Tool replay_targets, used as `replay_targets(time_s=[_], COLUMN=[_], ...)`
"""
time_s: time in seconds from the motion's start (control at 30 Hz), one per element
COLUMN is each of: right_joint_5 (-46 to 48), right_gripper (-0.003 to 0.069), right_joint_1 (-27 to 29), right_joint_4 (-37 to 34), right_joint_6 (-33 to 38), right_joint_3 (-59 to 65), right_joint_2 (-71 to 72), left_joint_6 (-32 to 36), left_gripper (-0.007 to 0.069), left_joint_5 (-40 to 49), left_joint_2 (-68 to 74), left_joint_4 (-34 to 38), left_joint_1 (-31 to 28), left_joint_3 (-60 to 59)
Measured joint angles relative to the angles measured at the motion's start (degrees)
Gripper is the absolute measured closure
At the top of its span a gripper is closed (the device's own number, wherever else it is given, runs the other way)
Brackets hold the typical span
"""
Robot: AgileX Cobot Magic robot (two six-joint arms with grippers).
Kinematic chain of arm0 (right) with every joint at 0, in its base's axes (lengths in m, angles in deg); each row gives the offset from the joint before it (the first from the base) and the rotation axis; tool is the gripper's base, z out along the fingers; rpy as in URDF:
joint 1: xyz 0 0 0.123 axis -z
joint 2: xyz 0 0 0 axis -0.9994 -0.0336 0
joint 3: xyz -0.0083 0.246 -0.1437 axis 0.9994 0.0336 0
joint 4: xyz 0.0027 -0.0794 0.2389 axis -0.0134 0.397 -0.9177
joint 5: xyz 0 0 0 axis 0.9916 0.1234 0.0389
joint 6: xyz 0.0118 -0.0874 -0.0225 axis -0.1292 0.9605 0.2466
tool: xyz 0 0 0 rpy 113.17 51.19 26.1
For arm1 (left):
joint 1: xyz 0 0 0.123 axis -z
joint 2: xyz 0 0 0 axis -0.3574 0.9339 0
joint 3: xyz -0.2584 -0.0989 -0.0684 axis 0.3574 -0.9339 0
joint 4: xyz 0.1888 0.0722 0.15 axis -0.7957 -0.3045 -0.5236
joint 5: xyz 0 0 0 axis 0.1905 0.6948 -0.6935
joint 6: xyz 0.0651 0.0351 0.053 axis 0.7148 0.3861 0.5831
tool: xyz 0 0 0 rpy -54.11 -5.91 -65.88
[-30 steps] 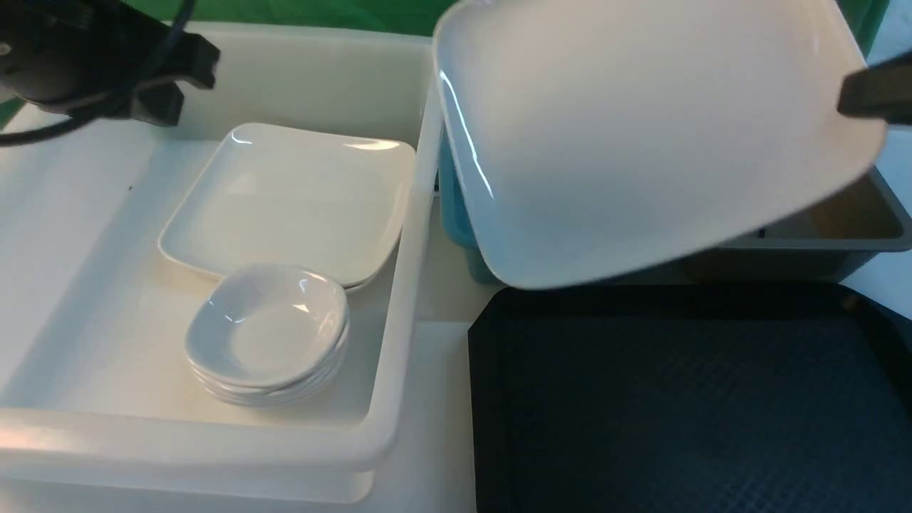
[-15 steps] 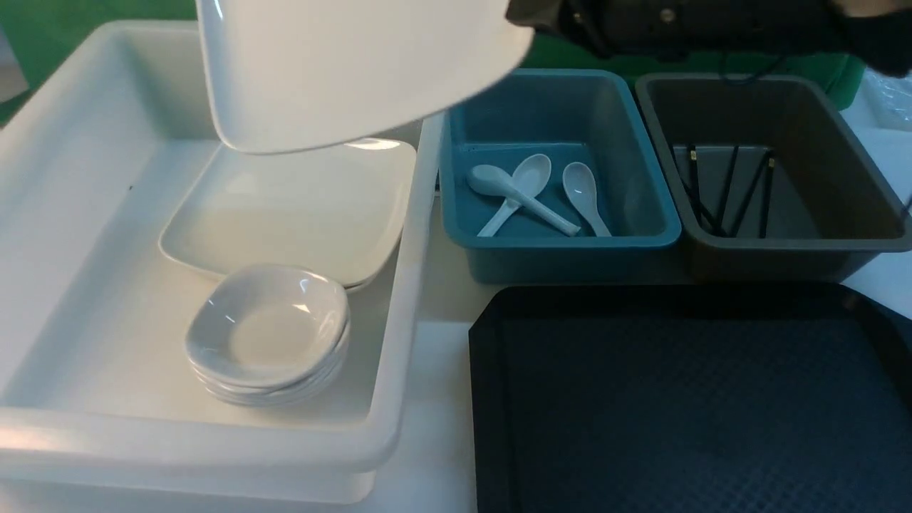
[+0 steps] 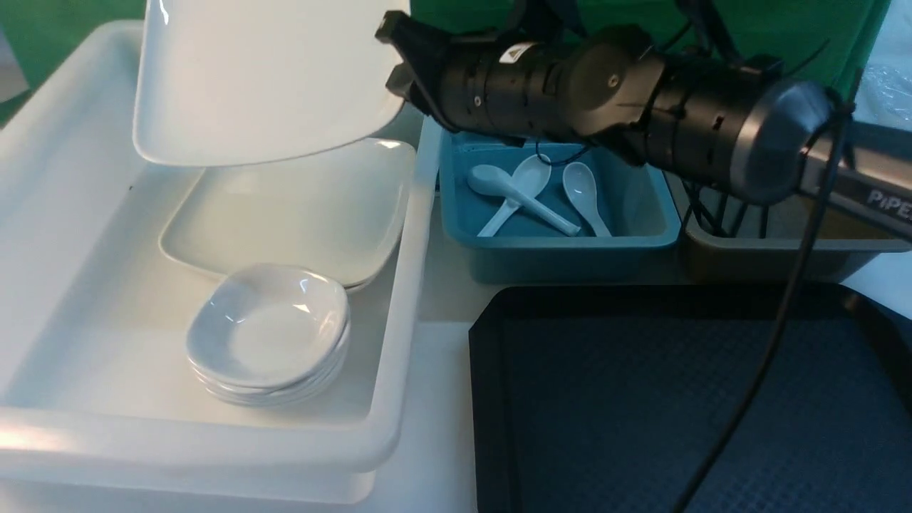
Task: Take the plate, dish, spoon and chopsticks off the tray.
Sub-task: Use the right arm to put the plate into the large storage box on the left
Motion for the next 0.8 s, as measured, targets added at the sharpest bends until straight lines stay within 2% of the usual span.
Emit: replay_targets(time_s=[0.3, 0.8], right_joint_5=[-3.4, -3.7], right_gripper=[0.0603, 0.0598], right_joint_1=[-2.1, -2.1], right_joint_4=[-0.2, -0.3], right_joint_6=[-1.7, 0.0], right_joint_3=[-0.1, -0.1], right_joint_2=[-3.6, -5.7], left_joint_6=[0.0, 0.3], left_gripper=[0.0622, 0.0622], left_joint_5=[-0.1, -2.2], left_joint_2=[0.0, 0.0], left_joint_4=[-0.1, -0.3], left_joint_1=[0.0, 0.0], left_joint_3=[-2.8, -6.7])
